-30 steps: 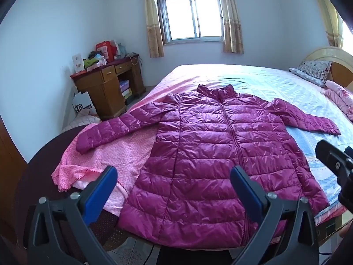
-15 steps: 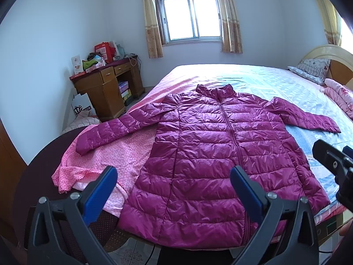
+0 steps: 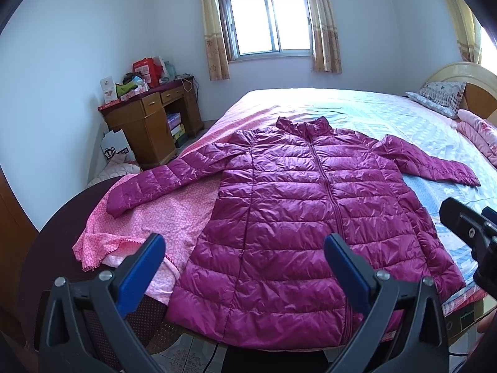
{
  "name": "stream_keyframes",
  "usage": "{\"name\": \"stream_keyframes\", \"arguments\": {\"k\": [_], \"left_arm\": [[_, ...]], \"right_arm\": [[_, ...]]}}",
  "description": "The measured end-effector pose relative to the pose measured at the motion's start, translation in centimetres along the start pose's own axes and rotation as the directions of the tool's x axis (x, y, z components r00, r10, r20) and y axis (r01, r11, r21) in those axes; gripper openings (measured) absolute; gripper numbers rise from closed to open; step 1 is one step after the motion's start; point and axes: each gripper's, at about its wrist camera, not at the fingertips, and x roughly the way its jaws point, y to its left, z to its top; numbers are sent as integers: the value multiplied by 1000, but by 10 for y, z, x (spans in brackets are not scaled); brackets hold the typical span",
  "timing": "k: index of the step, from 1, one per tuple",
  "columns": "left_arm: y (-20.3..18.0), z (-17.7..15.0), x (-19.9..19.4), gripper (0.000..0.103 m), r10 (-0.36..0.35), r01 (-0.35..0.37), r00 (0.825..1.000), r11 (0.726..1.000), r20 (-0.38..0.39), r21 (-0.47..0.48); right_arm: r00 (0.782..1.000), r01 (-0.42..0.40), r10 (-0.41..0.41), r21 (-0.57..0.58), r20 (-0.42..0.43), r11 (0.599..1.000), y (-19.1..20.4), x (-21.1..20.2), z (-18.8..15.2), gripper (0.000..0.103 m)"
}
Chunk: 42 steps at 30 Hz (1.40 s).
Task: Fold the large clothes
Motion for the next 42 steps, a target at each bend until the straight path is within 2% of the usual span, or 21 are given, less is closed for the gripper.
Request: {"name": "stream_keyframes", "arguments": {"k": [42], "left_arm": [[0,1,1,103,1,-1,1000,1000,-5,3]], "right_arm": [[999,-17,18,19,-42,1000,-1,4,-2,102]]}}
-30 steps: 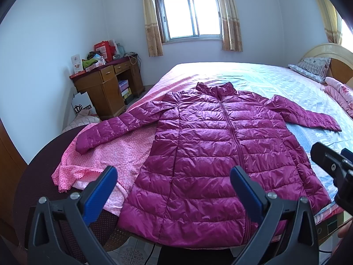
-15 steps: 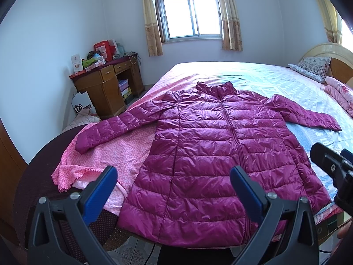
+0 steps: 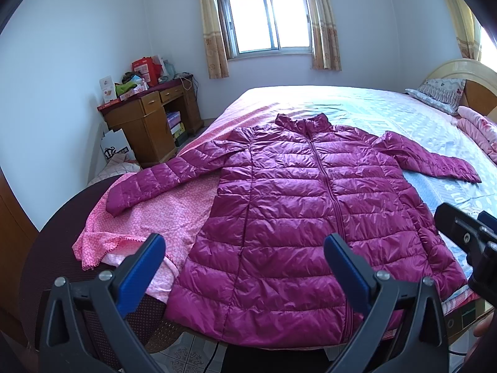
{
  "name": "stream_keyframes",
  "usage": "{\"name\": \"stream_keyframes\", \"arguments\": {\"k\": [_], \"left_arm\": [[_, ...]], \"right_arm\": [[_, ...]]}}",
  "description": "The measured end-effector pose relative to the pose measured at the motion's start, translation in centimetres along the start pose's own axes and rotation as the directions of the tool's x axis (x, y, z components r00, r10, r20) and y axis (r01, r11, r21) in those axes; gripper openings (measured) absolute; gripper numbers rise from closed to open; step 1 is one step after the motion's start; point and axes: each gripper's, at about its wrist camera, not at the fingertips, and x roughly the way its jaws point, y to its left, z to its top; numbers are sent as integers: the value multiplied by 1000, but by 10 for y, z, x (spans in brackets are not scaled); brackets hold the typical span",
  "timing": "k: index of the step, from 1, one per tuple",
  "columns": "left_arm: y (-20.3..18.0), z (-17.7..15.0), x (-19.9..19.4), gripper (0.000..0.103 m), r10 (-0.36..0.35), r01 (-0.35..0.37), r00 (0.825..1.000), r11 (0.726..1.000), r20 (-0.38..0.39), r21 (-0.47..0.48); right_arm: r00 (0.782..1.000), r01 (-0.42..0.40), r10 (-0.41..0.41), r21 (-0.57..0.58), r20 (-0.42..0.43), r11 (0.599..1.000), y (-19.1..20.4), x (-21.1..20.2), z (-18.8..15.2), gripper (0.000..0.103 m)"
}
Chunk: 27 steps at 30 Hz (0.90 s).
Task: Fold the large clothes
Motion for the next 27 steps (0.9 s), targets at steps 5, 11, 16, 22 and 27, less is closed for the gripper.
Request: {"name": "stream_keyframes", "arguments": {"k": [5,11,16,22,27], "left_arm": [[0,-1,0,103,-1,1,1000,1000,-1,1],[0,-6,2,103,-4,4,1000,1000,-9,2],[-3,-16,11,103,-26,26,999,1000,-37,1],[-13,-28,35,103,-62,65,991,998,-120,20],[-18,-29,55,103,-82,88,982,996,-171,26]], "right_arm": [[1000,-2,2,4,-9,1000,-1,2,0,102],[1000,1,-1,32,-21,999,-8,6,0,102],[1000,-7,8,50,-26,999,-15,14,-5,102],[994,-31,38,70,-107,997,-26,41,-14,102],[989,-31,46,111,-138,993,-48,63,-12,102]]}}
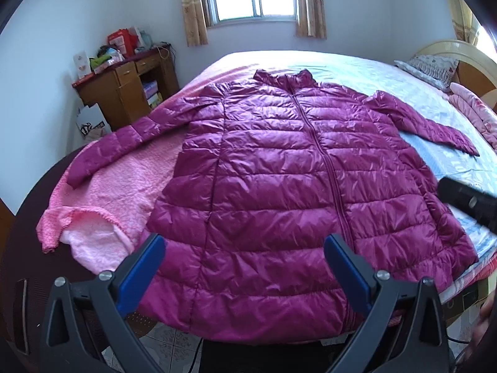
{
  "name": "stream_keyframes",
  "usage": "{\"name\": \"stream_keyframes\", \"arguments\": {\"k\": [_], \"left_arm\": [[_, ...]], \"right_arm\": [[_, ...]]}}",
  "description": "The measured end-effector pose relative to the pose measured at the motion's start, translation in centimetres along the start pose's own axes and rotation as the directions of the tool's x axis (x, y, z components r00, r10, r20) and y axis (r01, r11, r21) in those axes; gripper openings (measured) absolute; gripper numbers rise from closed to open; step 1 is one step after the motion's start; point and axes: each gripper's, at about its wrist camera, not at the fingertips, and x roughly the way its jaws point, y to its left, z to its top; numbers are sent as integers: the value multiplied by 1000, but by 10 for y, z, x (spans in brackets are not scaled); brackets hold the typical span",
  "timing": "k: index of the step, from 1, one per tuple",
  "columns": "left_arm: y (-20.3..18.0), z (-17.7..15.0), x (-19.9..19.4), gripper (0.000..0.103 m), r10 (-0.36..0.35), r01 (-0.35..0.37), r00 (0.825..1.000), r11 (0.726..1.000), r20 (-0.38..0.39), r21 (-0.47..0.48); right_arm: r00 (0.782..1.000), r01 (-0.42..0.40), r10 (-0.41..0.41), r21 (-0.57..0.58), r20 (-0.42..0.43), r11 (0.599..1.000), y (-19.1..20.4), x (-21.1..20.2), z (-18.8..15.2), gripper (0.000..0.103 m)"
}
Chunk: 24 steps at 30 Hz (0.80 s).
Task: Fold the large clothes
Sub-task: 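Grasp the jacket sleeve cuff with the right gripper and lift it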
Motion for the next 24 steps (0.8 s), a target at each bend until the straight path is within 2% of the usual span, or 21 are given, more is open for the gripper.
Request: {"name": "stream_keyframes", "arguments": {"k": [4,6,9,13,15,17,20,24], "left_arm": [[3,16,12,103,29,-29,999,1000,22,9],[6,31,18,103,52,-53,998,998,47,21],[12,55,27,103,94,-97,991,995,98,23],[25,83,47,103,144,-143,984,990,109,-19],[31,93,61,103,155,-151,982,987,104,-45],[34,100,76,103,174,-168,980,983,99,-69],[34,107,100,103,201,-193,976,977,88,-89],[28,114,133,103,219,-215,975,973,37,-87]], "right_arm": [[999,9,-11,43,48,999,-31,4,22,100],[998,1,-6,79,67,997,-52,6,36,90],[995,22,-41,196,95,980,-106,8,63,73],[979,64,-132,388,153,919,-199,5,102,70],[970,57,-170,512,176,857,-256,5,122,70],[957,60,-217,599,194,799,-297,3,133,70],[933,114,-306,654,188,748,-344,10,151,70],[928,178,-352,686,122,705,-376,34,163,70]]}}
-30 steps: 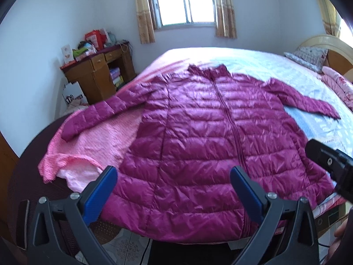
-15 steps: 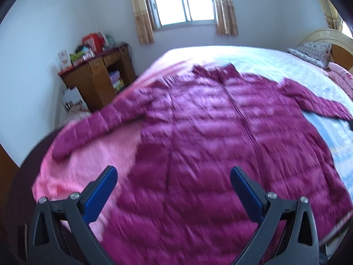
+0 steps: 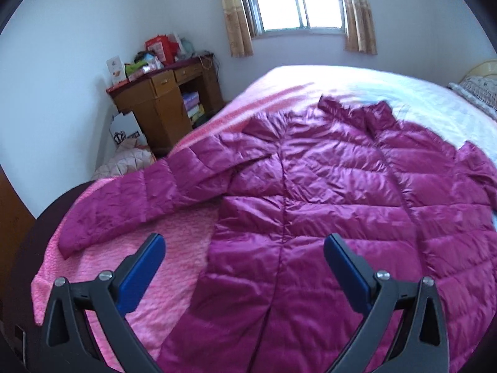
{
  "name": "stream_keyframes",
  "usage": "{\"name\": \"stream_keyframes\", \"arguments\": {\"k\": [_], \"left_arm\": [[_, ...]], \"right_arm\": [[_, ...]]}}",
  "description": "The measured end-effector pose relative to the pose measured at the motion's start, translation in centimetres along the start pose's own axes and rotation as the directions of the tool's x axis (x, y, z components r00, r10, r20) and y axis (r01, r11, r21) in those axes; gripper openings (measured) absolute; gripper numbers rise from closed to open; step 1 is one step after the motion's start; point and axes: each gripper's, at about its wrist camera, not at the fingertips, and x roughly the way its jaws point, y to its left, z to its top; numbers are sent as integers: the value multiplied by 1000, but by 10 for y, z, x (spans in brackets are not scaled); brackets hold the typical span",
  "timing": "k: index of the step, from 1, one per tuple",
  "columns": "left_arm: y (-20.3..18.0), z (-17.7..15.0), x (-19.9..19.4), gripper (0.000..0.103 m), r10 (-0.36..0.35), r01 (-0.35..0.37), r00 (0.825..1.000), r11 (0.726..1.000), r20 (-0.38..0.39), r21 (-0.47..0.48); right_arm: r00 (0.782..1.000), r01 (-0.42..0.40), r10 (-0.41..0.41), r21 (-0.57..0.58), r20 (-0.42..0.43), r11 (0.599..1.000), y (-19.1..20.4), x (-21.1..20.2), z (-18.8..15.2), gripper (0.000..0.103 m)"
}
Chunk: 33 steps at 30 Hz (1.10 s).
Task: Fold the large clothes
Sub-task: 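Grasp the jacket sleeve cuff with the right gripper and lift it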
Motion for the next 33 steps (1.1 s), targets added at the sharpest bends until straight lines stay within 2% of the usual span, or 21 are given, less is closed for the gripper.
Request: {"name": "stream_keyframes", "arguments": {"k": [5,10,17,19,21,23,27,30,33], "left_arm": [[-16,1,26,103,8,-7,999,1000,-49,8],[-23,-3,37,103,19,-19,999,1000,-34,13],[-24,-9,43,103,-2,2,1000,1000,-27,7],[-22,-9,45,103,-17,17,999,1000,-31,-10],[-20,-10,46,103,-31,30,999,999,-37,-25],[-20,-10,46,103,-38,37,998,999,-40,-32],[-19,-11,47,103,-46,45,998,998,-41,-41],[-19,-11,47,103,-48,46,998,998,-42,-43],[-19,-11,47,103,-49,47,998,998,-41,-44]], "right_arm": [[999,30,-30,-13,-29,999,6,26,-3,70],[995,102,-102,-84,-3,991,22,45,2,70],[988,154,-151,-160,28,975,34,57,-1,69],[982,188,-184,-188,38,964,33,59,-2,54],[984,180,-178,-177,30,967,28,59,1,31],[986,168,-168,-190,16,967,27,61,2,20],[988,155,-155,-247,20,957,38,54,3,9],[991,127,-109,-287,76,949,58,32,2,8],[992,86,-44,-388,116,918,94,7,-7,8]]}}
